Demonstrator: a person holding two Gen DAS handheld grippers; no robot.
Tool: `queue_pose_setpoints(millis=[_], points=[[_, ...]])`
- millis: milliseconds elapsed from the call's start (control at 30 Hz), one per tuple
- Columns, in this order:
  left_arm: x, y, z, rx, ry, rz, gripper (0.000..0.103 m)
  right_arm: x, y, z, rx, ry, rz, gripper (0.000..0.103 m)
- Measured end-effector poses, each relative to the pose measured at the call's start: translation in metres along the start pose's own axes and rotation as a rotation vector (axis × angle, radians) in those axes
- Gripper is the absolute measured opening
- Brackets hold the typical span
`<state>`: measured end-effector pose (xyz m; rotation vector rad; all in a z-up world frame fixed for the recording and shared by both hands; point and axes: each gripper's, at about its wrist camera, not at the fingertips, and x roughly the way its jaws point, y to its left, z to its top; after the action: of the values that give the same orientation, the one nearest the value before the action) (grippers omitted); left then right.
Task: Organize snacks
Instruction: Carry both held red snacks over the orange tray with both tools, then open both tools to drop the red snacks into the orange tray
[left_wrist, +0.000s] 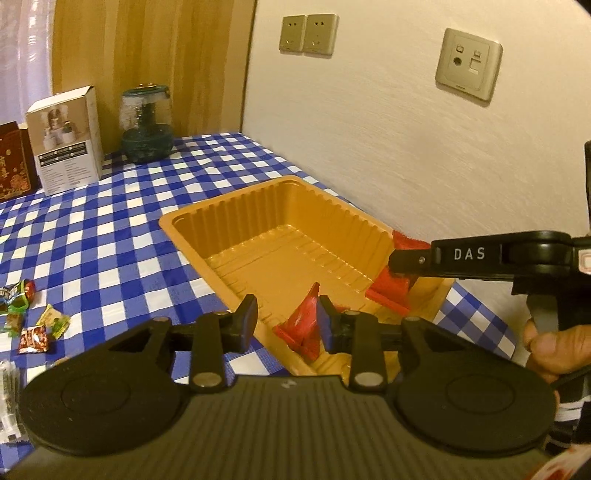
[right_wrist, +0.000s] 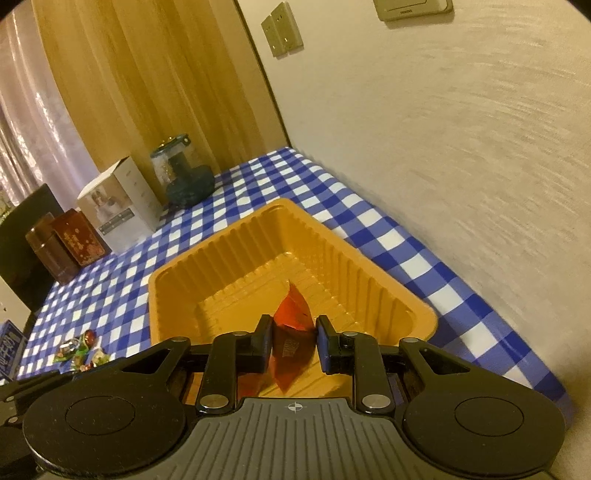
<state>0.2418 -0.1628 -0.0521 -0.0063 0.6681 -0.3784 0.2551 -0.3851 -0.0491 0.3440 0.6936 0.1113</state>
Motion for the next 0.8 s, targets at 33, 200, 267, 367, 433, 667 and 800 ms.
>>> queue_pose_setpoints(millis=[33,200,267,367,433,667,800], points=[[-0.002,0.001,0.000,-0.001,0.000,0.001,0.031,0.001,0.000,0.001,0.005,0.002,0.007,0.031],[-0.014,0.005,-0.004,-0.010,-0.008,0.016,0.033,-0.007,-0.002,0.002,0.022,-0.044,0.001,0.071],[-0.019,0.007,-0.006,-0.022,-0.008,0.026,0.035,-0.012,-0.002,0.002,0.034,-0.047,-0.002,0.071],[-0.029,0.011,-0.010,-0.034,-0.007,0.040,0.036,-0.023,0.000,-0.001,0.040,-0.055,-0.005,0.071],[-0.036,0.012,-0.014,-0.043,-0.006,0.052,0.037,-0.032,0.005,-0.005,0.035,-0.059,-0.007,0.071],[-0.069,0.012,-0.024,-0.061,-0.010,0.085,0.043,-0.061,0.036,-0.026,-0.017,-0.038,-0.008,0.071],[-0.090,0.014,-0.032,-0.076,-0.014,0.101,0.045,-0.077,0.052,-0.042,-0.035,-0.024,-0.006,0.071]])
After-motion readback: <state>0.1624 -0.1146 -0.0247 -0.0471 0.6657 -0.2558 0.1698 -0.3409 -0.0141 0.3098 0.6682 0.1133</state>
